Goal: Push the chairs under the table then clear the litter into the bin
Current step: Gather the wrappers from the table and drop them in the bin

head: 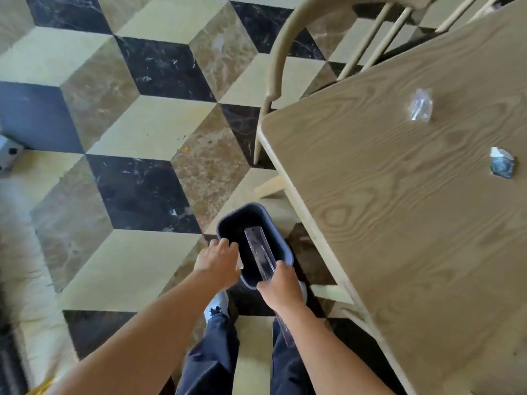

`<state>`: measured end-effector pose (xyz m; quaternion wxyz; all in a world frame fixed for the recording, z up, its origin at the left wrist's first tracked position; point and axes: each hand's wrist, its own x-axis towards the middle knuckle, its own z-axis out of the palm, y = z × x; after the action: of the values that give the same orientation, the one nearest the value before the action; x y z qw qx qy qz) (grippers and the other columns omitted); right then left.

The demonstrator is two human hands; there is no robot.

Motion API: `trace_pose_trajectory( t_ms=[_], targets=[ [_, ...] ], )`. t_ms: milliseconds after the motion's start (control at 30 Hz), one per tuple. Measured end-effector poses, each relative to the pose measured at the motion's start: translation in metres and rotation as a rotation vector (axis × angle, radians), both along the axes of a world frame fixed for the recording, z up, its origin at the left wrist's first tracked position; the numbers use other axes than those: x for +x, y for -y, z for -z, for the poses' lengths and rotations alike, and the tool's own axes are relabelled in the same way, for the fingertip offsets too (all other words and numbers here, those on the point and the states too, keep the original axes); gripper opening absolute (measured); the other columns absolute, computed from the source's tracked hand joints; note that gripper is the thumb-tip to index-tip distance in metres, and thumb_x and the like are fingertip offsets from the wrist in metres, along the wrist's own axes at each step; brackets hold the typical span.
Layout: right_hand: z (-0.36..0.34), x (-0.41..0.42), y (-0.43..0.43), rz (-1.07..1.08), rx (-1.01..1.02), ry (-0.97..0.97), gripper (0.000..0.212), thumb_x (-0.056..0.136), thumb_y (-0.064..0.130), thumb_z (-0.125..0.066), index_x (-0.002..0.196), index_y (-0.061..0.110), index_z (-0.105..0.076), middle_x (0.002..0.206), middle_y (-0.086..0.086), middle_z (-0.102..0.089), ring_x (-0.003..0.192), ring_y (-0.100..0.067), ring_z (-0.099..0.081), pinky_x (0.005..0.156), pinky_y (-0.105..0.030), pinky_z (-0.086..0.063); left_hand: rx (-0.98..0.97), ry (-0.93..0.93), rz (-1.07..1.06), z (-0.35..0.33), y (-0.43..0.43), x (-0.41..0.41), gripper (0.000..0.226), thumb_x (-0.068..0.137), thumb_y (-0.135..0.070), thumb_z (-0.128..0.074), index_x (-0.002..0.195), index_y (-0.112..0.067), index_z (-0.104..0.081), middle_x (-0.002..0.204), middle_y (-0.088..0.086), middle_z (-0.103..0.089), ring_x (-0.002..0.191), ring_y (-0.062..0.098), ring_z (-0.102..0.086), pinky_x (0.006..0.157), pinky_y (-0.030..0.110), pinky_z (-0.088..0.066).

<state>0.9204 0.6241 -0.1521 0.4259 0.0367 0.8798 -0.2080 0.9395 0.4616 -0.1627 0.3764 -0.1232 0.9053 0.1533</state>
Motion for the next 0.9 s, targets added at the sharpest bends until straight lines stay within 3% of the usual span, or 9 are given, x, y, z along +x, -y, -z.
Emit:
trace_pose_trajectory(
  t_ms=[67, 200, 300, 467, 600, 767, 900],
  targets=[
    [0.042, -0.004, 0.002, 0.035, 0.021, 0.036, 0.039, 0.085, 0.024, -0.07, 0.116, 0.009, -0.053, 0.119, -0.01, -0.056, 0.103, -0.031, -0.064, 0.078, -0.034, -0.052, -0.008, 0.008, 0.002, 0.043, -0.003, -0.009, 0.044, 0.092, -0.039, -0.063, 0.128, -0.018, -0.05, 0.126, 0.005, -0.052, 0.12, 0.028, -0.049, 0.096, 0.041, -0.05],
    [0.128, -0.015, 0.009, 0.011, 0.061, 0.058, 0.035, 0.084, 0.022, -0.067, 0.112, 0.009, -0.053, 0.115, -0.01, -0.056, 0.099, -0.032, -0.063, 0.081, -0.041, -0.056, -0.018, 0.013, -0.046, 0.129, -0.006, -0.029, 0.038, 0.092, -0.032, -0.06, 0.125, -0.015, -0.052, 0.124, 0.007, -0.053, 0.119, 0.03, -0.048, 0.09, 0.04, -0.05],
    [0.183, -0.023, 0.013, -0.011, 0.089, 0.037, 0.032, 0.083, 0.019, -0.065, 0.11, 0.008, -0.051, 0.113, -0.01, -0.055, 0.096, -0.032, -0.061, 0.072, -0.038, -0.051, -0.031, 0.006, -0.054, 0.179, -0.008, -0.037, 0.035, 0.091, -0.03, -0.059, 0.122, -0.014, -0.054, 0.12, 0.007, -0.053, 0.117, 0.03, -0.048, 0.086, 0.039, -0.048],
    [0.238, -0.031, 0.019, -0.058, 0.098, -0.024, 0.042, 0.085, 0.025, -0.071, 0.117, 0.007, -0.05, 0.118, -0.011, -0.052, 0.105, -0.031, -0.057, 0.079, -0.036, -0.046, -0.056, 0.007, -0.019, 0.233, -0.013, -0.038, 0.038, 0.091, -0.032, -0.061, 0.123, -0.015, -0.052, 0.121, 0.007, -0.051, 0.118, 0.03, -0.045, 0.082, 0.039, -0.046],
    [0.245, -0.037, 0.018, -0.076, 0.094, -0.014, 0.044, 0.087, 0.024, -0.068, 0.123, 0.008, -0.048, 0.125, -0.012, -0.05, 0.114, -0.032, -0.054, 0.09, -0.038, -0.047, -0.071, 0.023, -0.023, 0.243, -0.007, -0.032, 0.035, 0.09, -0.026, -0.06, 0.123, -0.016, -0.05, 0.121, 0.007, -0.05, 0.116, 0.03, -0.046, 0.08, 0.037, -0.046],
    [0.204, -0.043, 0.009, -0.104, 0.107, 0.043, 0.046, 0.095, 0.027, -0.062, 0.135, 0.011, -0.047, 0.13, -0.009, -0.053, 0.117, -0.028, -0.055, 0.082, -0.03, -0.044, -0.06, 0.055, -0.044, 0.208, 0.01, -0.024, 0.026, 0.095, -0.023, -0.056, 0.12, -0.018, -0.051, 0.112, 0.006, -0.054, 0.109, 0.029, -0.052, 0.08, 0.039, -0.051],
    [0.145, -0.048, 0.012, -0.12, 0.095, 0.0, 0.027, 0.096, 0.027, -0.06, 0.117, 0.012, -0.057, 0.114, -0.007, -0.061, 0.107, -0.027, -0.06, 0.073, -0.03, -0.042, -0.041, 0.008, -0.061, 0.149, 0.021, -0.031, 0.014, 0.095, -0.022, -0.051, 0.109, -0.018, -0.052, 0.092, 0.002, -0.05, 0.096, 0.027, -0.058, 0.073, 0.038, -0.051]
  ],
)
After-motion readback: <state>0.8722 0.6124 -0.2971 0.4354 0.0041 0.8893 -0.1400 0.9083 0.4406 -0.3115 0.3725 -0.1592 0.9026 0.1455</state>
